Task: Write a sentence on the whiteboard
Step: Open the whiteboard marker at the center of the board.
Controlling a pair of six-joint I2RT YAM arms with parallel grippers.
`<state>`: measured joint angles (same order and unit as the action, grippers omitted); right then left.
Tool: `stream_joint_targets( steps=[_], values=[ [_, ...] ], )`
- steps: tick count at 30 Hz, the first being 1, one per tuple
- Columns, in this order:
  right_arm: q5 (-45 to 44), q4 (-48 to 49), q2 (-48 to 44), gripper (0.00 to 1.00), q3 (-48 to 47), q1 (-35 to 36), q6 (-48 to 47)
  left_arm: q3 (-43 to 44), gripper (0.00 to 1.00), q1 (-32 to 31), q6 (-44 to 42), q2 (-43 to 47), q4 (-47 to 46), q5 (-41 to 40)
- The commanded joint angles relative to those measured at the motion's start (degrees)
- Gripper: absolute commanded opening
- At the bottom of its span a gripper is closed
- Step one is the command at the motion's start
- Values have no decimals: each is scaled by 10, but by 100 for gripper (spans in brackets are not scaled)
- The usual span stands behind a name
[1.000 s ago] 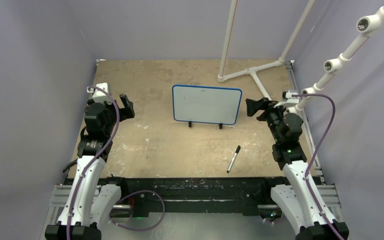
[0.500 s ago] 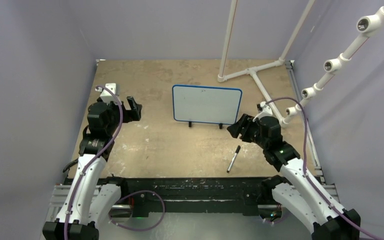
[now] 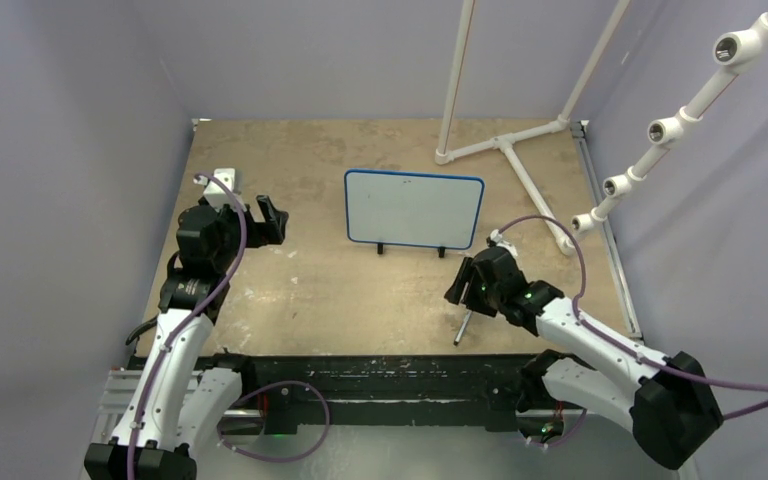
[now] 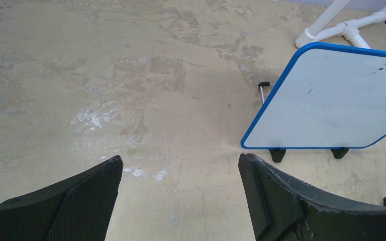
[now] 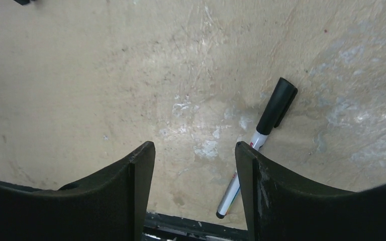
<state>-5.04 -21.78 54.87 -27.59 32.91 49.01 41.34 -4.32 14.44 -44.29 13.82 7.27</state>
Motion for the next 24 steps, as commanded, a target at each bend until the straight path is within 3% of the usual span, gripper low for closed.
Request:
stream_joint_targets(
  steps=[1,15,21,24],
  values=[
    [-71,-24,22,63,-3,35,54,-4,86,-4,15,10,-18,9],
    [-120,-47,54,60,-2,72,92,-5,86,-9,17,10,-19,8],
    [-110,-6,80,47,2,81,78,-6,86,-10,17,8,-17,3],
    [-103,13,95,45,2,89,70,-6,86,-13,19,6,-18,3]
  ],
)
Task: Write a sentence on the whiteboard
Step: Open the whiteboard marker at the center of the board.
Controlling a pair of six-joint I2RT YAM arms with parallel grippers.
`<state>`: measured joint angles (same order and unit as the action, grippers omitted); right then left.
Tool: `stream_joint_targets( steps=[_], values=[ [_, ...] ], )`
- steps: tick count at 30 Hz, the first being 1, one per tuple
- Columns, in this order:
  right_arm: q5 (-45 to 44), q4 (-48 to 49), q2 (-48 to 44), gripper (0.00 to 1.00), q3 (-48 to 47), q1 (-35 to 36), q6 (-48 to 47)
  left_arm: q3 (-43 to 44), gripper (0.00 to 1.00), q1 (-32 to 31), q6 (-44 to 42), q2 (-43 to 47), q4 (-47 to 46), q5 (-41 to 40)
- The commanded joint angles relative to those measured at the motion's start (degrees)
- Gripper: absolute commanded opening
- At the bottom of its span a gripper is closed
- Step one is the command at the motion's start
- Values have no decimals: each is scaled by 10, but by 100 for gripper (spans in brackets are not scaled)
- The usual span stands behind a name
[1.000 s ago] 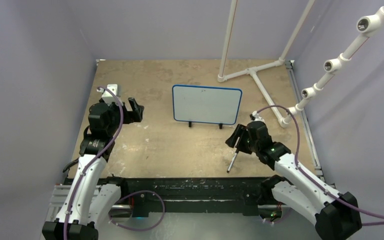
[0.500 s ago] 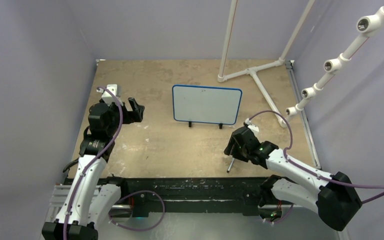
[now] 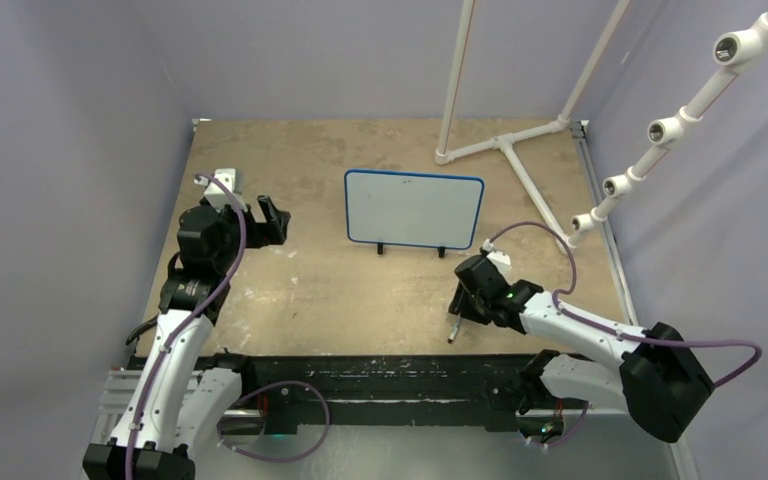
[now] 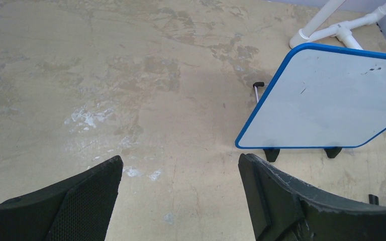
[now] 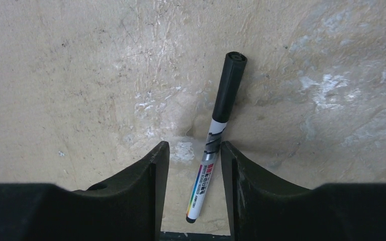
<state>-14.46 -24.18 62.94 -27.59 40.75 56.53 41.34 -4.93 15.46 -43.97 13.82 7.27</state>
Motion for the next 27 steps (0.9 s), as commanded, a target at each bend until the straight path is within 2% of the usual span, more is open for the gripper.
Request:
stream_joint_targets(
  steps=[1,8,14,16,22,27],
  values=[
    [-8,42,20,45,2,14,-7,-7,86,-8,10,1,-19,5],
    [-14,56,49,35,-3,49,-7,-20,84,-17,42,-3,-27,34],
    [17,124,46,12,9,55,-43,-66,79,-42,104,11,-49,56],
    [34,151,40,0,8,56,-69,-90,77,-61,139,18,-73,68],
    [120,265,-39,0,1,58,-178,-148,74,-172,235,16,-154,41],
    [228,367,-112,0,-4,58,-239,-175,74,-297,302,-64,-264,14]
  ],
)
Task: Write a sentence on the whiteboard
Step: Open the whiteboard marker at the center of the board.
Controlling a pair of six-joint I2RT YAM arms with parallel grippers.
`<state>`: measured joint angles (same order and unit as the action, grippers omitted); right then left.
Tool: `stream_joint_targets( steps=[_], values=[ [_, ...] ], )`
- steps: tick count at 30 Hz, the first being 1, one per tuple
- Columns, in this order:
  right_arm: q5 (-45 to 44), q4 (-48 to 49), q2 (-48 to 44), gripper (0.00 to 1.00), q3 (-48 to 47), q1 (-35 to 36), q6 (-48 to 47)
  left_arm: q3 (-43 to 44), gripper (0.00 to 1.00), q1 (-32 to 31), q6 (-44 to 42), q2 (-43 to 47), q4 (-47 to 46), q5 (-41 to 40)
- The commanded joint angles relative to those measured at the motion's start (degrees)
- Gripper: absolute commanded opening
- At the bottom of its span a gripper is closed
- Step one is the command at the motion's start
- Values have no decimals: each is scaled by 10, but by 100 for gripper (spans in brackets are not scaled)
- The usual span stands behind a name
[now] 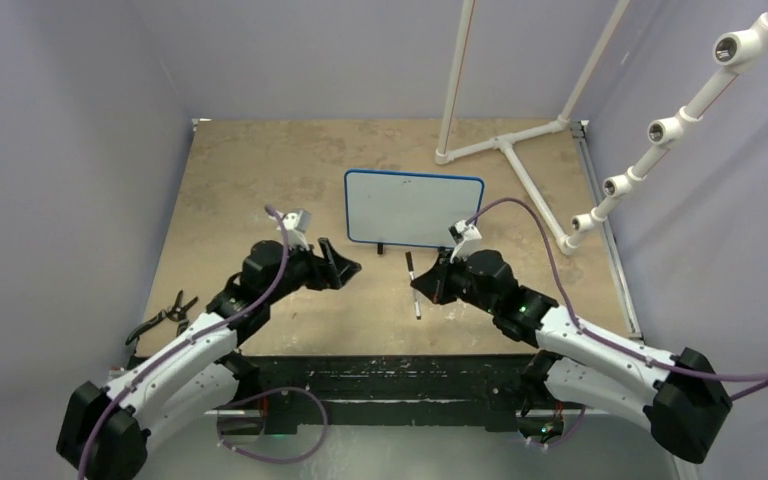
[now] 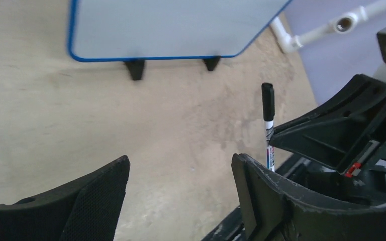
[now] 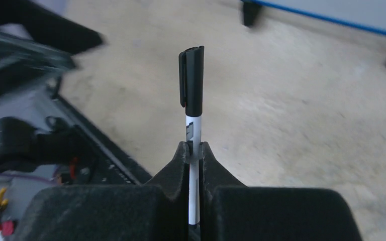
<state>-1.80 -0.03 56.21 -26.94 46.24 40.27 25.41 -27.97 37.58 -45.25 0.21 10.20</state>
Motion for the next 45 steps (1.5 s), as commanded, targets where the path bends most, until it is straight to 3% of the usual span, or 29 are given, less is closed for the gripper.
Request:
stream_joint_targets(
  steps=[1,4,9,12,16,23,30,34,45],
  values=[
    [119,137,-45,0,-14,3,-83,-22,74,-78,99,-65,-162,-10],
    [157,144,-28,0,-37,4,-103,-34,74,-100,153,-100,-257,7],
    [177,133,-1,0,-61,12,-126,-13,75,-121,175,-125,-307,9],
    [182,138,5,0,-62,18,-130,-14,75,-121,181,-126,-308,2],
    [175,142,10,0,-59,21,-128,-17,56,-122,193,-119,-313,3],
    [171,149,16,0,-57,22,-126,-11,58,-121,191,-91,-289,-17],
    [171,150,32,0,-57,23,-126,8,62,-122,188,-108,-317,21],
    [176,154,29,0,-59,25,-126,24,62,-123,173,-118,-286,18],
    [180,148,25,0,-65,32,-130,31,58,-126,176,-153,-270,22]
  ],
)
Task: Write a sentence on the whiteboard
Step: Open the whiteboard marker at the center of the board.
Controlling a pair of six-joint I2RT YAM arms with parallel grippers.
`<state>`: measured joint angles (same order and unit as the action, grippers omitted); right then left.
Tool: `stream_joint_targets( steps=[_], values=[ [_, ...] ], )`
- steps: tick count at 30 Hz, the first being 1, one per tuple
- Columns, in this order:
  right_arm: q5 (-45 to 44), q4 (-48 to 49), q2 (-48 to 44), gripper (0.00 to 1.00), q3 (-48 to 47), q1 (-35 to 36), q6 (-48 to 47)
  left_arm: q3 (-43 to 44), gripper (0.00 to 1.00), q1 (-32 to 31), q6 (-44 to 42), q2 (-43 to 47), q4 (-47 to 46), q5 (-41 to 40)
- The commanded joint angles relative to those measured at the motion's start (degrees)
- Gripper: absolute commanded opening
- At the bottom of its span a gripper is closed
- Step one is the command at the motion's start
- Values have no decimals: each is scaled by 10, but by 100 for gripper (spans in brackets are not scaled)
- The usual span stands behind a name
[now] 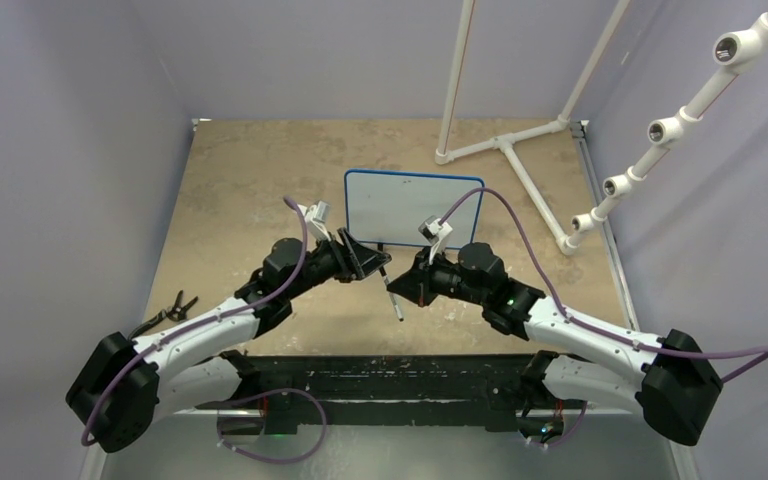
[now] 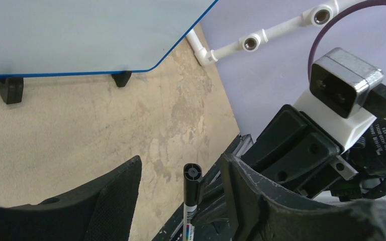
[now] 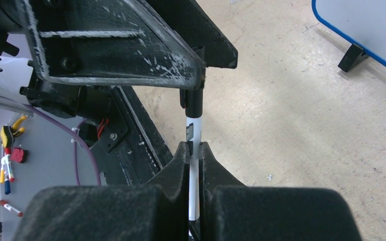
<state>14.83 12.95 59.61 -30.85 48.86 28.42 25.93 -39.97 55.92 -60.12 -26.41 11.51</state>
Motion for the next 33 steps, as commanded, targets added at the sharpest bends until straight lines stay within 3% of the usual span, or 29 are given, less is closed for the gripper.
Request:
stream_joint_targets(
  steps=[1,9,16,19,23,25,28,33],
  values=[
    [13,19,-9,0,-26,6,-12,27,57,-7,-8,-7,-2,8],
    [2,16,-6,0,-27,10,-12,30,38,-12,-9,-18,8,7],
    [-20,12,-8,0,-30,11,-7,36,0,-15,10,-23,-1,12],
    [-38,28,-20,3,-25,11,18,35,0,-15,25,-22,-4,6],
    [-40,106,-54,57,10,11,69,18,0,-15,56,3,-26,-33],
    [-39,153,-77,73,37,11,97,9,0,-14,75,15,-46,-51],
    [-27,216,-94,87,66,11,128,-4,0,-14,100,30,-83,-72],
    [-21,306,-103,90,105,11,167,-30,0,-12,159,32,-167,-80]
  ],
)
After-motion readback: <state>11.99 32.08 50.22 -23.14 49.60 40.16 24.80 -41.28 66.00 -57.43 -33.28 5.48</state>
